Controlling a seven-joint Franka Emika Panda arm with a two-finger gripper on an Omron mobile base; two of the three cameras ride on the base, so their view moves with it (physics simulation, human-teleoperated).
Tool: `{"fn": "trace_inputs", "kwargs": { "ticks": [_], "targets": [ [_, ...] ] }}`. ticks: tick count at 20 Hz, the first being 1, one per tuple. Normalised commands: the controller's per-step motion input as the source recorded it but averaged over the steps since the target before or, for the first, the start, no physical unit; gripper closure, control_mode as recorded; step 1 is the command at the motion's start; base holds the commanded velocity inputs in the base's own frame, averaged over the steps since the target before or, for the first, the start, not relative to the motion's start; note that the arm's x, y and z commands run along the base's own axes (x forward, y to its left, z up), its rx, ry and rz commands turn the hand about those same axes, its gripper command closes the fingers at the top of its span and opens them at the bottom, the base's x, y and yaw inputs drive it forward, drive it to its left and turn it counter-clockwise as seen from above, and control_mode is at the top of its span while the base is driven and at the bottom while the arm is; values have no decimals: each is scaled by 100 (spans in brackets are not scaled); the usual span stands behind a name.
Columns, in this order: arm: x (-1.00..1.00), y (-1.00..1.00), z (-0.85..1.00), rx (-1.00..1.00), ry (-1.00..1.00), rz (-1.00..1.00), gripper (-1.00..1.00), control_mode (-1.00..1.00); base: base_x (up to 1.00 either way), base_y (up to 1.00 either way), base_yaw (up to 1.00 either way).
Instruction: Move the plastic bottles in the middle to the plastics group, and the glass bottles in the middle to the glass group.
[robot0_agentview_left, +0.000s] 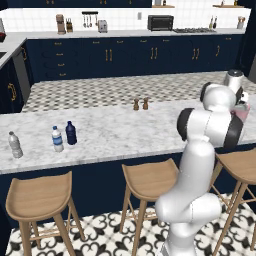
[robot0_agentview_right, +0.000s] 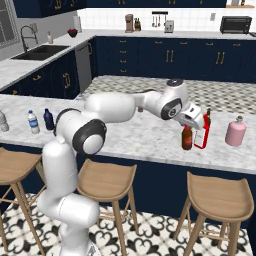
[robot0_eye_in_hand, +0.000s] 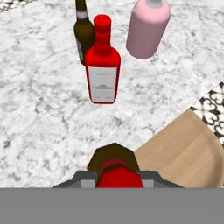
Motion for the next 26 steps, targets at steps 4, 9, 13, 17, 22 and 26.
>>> {"fn": "trace_inputs", "kwargs": {
  "ticks": [4, 9, 13, 17, 22, 26],
  "targets": [
    [0, -40, -14, 0, 0, 0, 100, -100, 0, 0, 0],
    [0, -59, -12, 0, 0, 0, 100, -100, 0, 0, 0],
    [8, -54, -12, 0, 0, 0, 100, -100, 0, 0, 0],
    [10, -46, -12, 0, 0, 0, 100, -100, 0, 0, 0],
    [20, -31, -10, 0, 0, 0, 100, -100, 0, 0, 0],
    [35, -15, -5, 0, 0, 0, 100, -100, 0, 0, 0]
  ]
}}
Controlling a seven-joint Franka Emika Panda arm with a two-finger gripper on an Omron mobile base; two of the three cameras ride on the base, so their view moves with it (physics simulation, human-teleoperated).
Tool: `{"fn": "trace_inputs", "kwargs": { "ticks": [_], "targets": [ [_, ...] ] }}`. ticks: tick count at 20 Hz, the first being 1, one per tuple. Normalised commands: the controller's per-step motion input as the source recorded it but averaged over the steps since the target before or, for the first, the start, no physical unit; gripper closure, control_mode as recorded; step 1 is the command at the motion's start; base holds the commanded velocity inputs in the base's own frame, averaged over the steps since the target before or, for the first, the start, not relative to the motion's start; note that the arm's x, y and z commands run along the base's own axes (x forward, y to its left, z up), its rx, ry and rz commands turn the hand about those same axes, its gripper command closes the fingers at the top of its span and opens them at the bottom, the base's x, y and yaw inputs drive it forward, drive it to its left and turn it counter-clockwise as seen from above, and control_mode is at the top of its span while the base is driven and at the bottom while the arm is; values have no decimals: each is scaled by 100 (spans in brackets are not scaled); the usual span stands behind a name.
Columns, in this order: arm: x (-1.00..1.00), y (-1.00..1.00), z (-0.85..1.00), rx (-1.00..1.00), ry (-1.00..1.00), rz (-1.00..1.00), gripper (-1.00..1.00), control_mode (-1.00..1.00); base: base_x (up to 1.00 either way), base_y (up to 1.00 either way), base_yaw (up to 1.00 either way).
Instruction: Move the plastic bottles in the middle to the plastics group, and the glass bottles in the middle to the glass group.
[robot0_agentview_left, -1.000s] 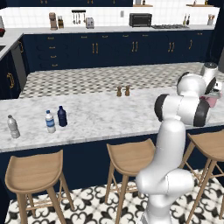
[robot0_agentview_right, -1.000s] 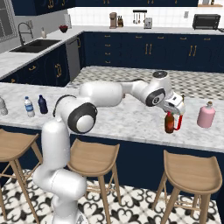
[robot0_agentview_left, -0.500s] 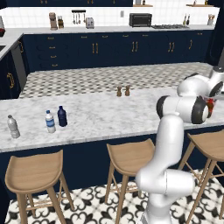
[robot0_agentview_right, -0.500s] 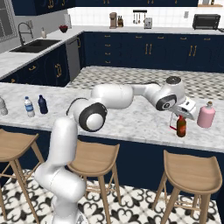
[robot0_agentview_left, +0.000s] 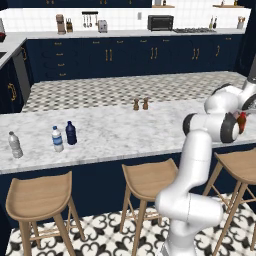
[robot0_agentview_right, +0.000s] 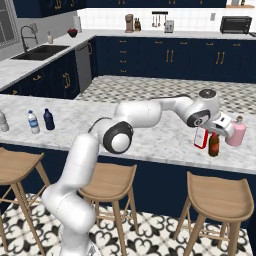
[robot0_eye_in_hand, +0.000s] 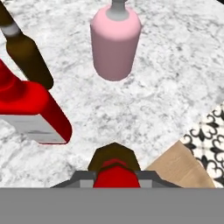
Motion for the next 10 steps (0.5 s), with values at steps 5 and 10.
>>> {"fn": "trace_inputs", "kwargs": {
  "ticks": [5, 10],
  "targets": [
    [35, -2, -10, 2, 0, 0, 100, -100, 0, 0, 0],
    [17, -2, -24, 4, 0, 0, 100, -100, 0, 0, 0]
  ]
}}
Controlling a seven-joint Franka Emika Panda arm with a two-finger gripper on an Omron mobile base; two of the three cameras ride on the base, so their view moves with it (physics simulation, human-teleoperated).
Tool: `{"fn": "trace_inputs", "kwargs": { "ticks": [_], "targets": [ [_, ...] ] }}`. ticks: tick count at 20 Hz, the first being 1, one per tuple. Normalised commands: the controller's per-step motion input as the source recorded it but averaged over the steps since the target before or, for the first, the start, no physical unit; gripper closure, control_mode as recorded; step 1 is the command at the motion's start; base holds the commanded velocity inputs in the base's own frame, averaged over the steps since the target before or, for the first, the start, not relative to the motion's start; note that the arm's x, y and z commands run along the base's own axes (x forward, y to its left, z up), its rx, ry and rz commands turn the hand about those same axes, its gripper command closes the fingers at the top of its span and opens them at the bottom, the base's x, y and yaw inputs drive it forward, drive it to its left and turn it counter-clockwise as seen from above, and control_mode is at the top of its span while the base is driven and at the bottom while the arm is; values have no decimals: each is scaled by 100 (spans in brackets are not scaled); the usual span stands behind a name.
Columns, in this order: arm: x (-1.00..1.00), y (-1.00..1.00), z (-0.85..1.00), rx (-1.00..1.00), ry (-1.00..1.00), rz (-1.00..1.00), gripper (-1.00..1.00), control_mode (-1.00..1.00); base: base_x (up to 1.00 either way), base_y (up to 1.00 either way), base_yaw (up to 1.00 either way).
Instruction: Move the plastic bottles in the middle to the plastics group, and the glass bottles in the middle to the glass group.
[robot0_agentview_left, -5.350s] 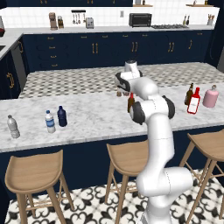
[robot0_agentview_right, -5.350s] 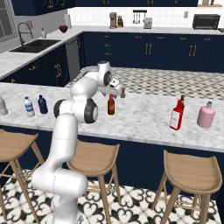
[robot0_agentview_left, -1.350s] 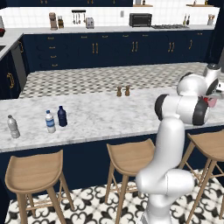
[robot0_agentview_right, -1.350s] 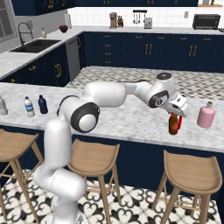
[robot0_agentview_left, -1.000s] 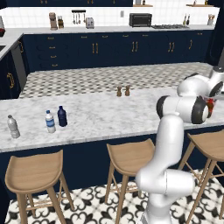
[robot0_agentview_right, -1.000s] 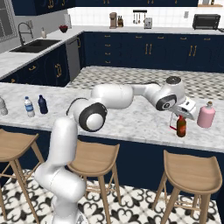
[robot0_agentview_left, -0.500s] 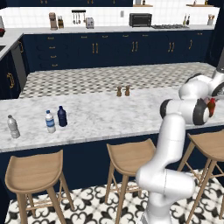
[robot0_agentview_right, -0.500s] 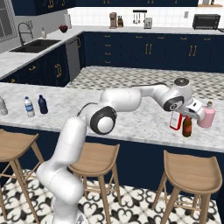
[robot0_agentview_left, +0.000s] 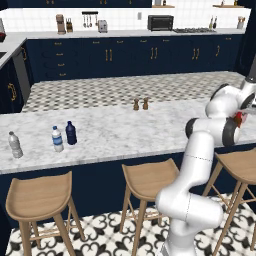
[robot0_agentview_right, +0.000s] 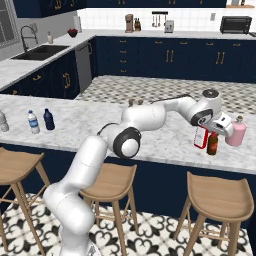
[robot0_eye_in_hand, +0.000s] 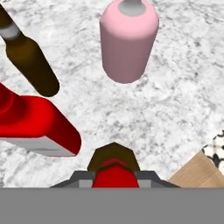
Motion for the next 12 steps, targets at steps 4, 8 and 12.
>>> {"fn": "trace_inputs", "kwargs": {
  "ticks": [4, 8, 12],
  "targets": [
    [0, -5, -38, 0, 0, 0, 100, -100, 0, 0, 0],
    [5, -1, -33, 0, 0, 0, 100, -100, 0, 0, 0],
    [17, 0, -22, 0, 0, 0, 100, -100, 0, 0, 0]
  ]
}}
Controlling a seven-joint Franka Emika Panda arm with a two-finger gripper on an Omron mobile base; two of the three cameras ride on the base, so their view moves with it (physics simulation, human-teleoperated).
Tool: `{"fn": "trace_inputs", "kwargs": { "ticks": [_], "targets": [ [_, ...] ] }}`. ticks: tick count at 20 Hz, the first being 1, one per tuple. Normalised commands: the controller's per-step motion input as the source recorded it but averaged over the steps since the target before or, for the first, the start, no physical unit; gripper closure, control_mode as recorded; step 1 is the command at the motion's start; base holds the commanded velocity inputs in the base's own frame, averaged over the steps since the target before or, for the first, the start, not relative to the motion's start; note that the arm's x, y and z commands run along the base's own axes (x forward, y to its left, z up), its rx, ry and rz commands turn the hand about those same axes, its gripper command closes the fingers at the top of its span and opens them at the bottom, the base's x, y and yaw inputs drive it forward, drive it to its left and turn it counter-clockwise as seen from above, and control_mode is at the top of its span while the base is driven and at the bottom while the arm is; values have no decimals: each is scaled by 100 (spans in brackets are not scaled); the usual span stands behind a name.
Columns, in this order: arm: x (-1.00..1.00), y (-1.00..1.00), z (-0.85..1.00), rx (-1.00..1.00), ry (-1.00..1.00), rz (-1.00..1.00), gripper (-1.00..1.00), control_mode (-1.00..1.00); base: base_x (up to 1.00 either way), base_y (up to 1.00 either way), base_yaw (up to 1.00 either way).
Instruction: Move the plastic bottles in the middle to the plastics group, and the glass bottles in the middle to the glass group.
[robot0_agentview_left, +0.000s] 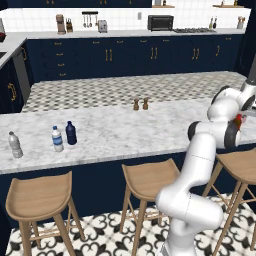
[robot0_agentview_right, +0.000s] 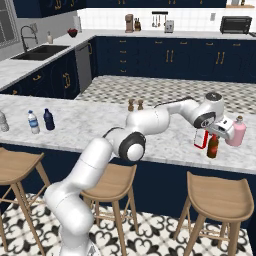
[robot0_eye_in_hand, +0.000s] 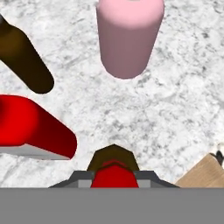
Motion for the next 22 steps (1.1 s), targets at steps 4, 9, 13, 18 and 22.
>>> {"fn": "trace_inputs", "kwargs": {
  "ticks": [4, 9, 13, 18, 22],
  "targets": [
    [1, 0, -32, 0, 0, 0, -100, -100, 0, 0, 0],
    [-1, 0, -13, 1, 0, 1, -100, -100, 0, 0, 0],
    [-8, 9, 18, 3, -3, 4, -100, -100, 0, 0, 0],
    [-15, 26, 24, 0, -4, 5, -100, -100, 0, 0, 0],
    [-36, 48, 16, -4, -6, 0, -100, -100, 0, 0, 0]
  ]
}}
